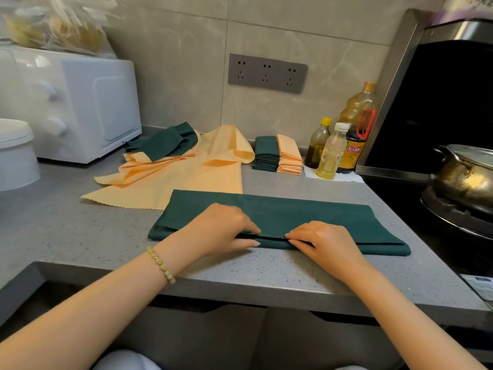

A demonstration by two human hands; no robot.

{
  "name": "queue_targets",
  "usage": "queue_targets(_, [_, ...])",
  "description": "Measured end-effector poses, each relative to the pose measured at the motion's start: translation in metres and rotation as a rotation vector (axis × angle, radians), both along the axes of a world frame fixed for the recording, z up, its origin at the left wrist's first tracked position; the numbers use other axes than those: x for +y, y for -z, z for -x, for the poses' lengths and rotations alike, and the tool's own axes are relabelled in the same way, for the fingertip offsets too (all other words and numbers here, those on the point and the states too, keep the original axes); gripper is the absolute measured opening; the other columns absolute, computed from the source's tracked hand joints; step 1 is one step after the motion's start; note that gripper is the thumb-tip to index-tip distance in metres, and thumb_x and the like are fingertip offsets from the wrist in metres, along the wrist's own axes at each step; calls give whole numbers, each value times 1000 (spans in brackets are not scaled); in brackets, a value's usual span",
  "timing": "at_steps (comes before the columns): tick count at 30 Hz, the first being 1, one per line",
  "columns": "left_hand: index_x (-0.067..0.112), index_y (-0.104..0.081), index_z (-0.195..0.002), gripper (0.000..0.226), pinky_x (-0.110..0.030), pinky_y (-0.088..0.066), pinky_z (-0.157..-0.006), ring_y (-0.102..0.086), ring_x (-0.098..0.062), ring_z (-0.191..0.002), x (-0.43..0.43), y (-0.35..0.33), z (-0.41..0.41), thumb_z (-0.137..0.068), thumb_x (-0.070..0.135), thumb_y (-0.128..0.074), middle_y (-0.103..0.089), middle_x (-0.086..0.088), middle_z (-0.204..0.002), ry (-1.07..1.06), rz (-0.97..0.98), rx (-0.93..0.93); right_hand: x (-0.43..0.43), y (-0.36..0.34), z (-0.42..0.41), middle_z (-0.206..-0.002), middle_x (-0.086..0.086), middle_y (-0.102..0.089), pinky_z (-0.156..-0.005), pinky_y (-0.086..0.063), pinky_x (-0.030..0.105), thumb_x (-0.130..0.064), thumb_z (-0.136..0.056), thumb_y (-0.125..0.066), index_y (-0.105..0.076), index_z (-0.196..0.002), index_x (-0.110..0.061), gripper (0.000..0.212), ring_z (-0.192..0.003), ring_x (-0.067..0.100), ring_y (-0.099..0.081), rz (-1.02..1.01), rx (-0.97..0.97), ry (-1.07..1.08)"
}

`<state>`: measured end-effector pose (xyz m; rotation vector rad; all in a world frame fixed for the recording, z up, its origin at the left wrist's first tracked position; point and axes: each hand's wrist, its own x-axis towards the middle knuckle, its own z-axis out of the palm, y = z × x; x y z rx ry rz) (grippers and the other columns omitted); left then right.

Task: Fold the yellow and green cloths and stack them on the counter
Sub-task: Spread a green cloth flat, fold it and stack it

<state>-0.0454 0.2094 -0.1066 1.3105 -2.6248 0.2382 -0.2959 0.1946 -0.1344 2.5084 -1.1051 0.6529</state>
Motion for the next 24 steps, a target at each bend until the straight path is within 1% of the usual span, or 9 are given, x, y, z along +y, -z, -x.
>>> queue_targets(2, [36, -56, -129, 40, -28, -48, -83, -55, -6, -112, -2, 3, 10, -95, 53, -45, -62, 17, -123, 14, -22, -11, 2, 2, -2, -80, -18, -71, -42, -48, 21, -27, -74, -80, -77, -86, -30, 13, -68, 5, -66, 23, 5, -21])
queue_targets(4, [36, -57, -128, 38, -29, -48, -85, -56, -7, -113, -5, 6, 17, -95, 50, -46, -62, 16, -123, 13, -36, -7, 2, 4, -3, -79, -19, -71, -42, -47, 20, -31, -81, -72, -76, -86, -30, 7, -67, 4, -65, 51, 6, -37])
queue_targets(7, [35, -62, -123, 33, -29, -49, -84, -59, -7, -109, -8, 10, 22, -97, 45, -46, -65, 17, -120, 4, -41, -8, 6, 5, -4, -78, -20, -70, -41, -47, 20, -40, -86, -49, -76, -84, -32, 28, -66, 3, -64, 60, -18, -24])
queue_targets(14, [33, -69, -111, 31, -28, -50, -79, -63, -5, -97, -4, 10, 23, -96, 47, -46, -69, 18, -108, -24, -89, 0, 7, 12, 3, -85, -19, -71, -47, -53, 26, -33, -81, -69, -75, -87, -30, 8, -73, 4, -65, -31, -82, -68])
queue_targets(16, [31, -70, -106, 34, -28, -50, -76, -62, -6, -89, -7, 3, 28, -96, 50, -44, -70, 15, -100, -54, -108, 48, 7, 12, 3, -86, -19, -71, -47, -53, 27, -31, -79, -74, -75, -87, -30, 7, -74, 4, -65, -45, -79, -65])
queue_targets(17, [31, -69, -109, 35, -28, -50, -78, -62, -8, -92, -11, 0, 32, -97, 49, -41, -70, 14, -103, -69, -116, 76, 8, 12, 3, -87, -19, -71, -47, -53, 27, -32, -80, -74, -75, -87, -31, 7, -74, 4, -65, -49, -76, -63])
queue_targets(19, [28, -55, -131, 40, -32, -45, -94, -54, -14, -118, -25, -3, 45, -101, 44, -35, -60, 8, -129, -101, -169, 113, 7, 12, 1, -87, -20, -71, -48, -53, 26, -39, -85, -64, -75, -86, -32, 13, -75, 4, -64, -56, -82, -70])
queue_targets(21, [22, -31, -148, 48, -36, -29, -113, -30, -19, -140, -44, 1, 59, -103, 38, -28, -33, 1, -153, -143, -245, 81, 7, 12, 0, -87, -20, -71, -48, -52, 24, -45, -86, -51, -75, -85, -33, 27, -75, 2, -64, -47, -97, -65])
queue_targets(24, [14, -5, -153, 55, -40, -6, -120, -4, -24, -148, -68, 13, 72, -105, 36, -19, -4, -4, -161, -266, -286, 3, 8, 14, 1, -87, -21, -70, -48, -52, 23, -47, -86, -46, -75, -85, -34, 31, -75, 1, -63, -53, -104, -52])
